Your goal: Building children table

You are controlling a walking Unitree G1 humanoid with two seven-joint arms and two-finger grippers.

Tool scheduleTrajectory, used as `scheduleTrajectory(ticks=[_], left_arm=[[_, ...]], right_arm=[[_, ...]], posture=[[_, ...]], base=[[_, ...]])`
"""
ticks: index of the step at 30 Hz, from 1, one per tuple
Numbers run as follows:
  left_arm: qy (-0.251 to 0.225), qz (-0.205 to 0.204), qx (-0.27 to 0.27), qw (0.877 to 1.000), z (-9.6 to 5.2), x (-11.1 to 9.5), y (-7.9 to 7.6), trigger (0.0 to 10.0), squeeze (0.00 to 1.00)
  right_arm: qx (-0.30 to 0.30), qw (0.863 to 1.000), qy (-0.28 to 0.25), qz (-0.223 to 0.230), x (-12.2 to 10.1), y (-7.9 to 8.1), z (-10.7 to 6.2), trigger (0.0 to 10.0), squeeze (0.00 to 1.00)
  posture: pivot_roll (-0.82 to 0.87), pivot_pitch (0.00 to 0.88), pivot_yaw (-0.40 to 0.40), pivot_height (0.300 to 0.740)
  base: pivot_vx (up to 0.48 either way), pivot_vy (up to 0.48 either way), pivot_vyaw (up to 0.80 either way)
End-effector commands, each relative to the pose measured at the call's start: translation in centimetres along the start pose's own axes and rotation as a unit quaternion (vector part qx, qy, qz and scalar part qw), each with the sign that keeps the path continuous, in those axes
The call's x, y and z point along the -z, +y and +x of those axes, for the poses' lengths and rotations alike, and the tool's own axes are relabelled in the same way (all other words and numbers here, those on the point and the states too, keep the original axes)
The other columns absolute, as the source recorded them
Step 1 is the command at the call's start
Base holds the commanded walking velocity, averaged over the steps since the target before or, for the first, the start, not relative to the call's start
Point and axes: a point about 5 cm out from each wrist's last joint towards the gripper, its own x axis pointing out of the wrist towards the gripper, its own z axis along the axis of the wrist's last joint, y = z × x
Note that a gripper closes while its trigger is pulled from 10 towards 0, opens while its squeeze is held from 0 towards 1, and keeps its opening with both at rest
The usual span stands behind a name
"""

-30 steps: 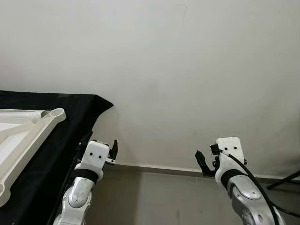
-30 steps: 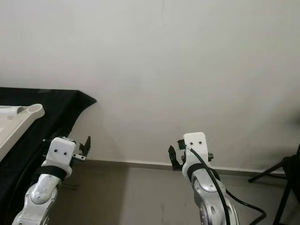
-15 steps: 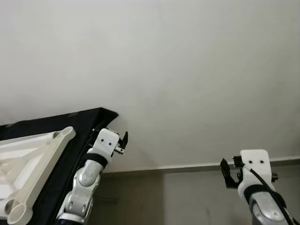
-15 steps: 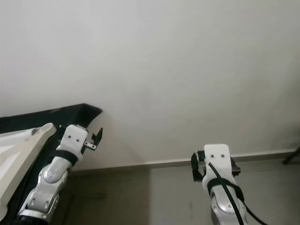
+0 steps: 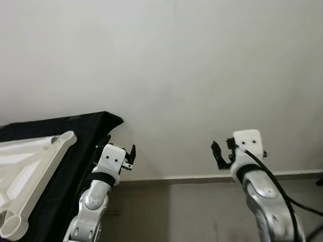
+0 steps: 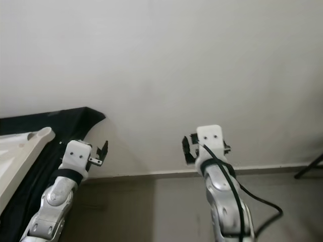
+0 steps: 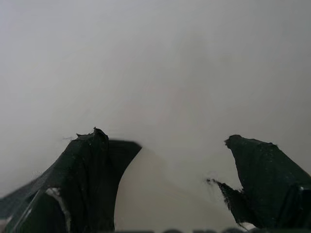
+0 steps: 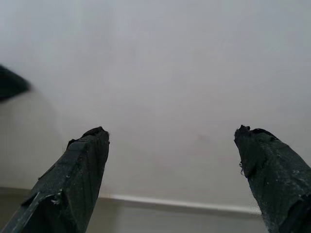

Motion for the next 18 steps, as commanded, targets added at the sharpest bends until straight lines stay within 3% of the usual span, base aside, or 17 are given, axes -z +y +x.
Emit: scheduleTrajectory(ticks=[1, 8, 18], left_arm=[[0.013, 0.010, -0.014, 1.000, -0.4, 0.4, 0.5, 10.0, 0.00], [0.015, 0.014, -0.056, 0.998, -1.5, 0.2, 1.2, 10.0, 0.00], [0.021, 0.009, -0.059, 0.998, -1.6, 0.3, 0.5, 10.0, 0.00]], right_arm=[[-0.010, 1.000, 0.008, 0.011, 0.4, 0.6, 0.3, 10.0, 0.00], [-0.098, 0.995, 0.026, -0.010, 0.9, 3.7, 1.5, 10.0, 0.00], [-0.069, 0.994, 0.083, -0.004, 2.7, 2.5, 1.9, 10.0, 0.00]], posture=[[-0.16, 0.000, 0.108, 0.740], [-0.07, 0.000, 0.001, 0.740], [-0.07, 0.000, 0.008, 0.740]], base=[[0.000, 0.000, 0.00], [0.000, 0.000, 0.00], [0.000, 0.000, 0.00]])
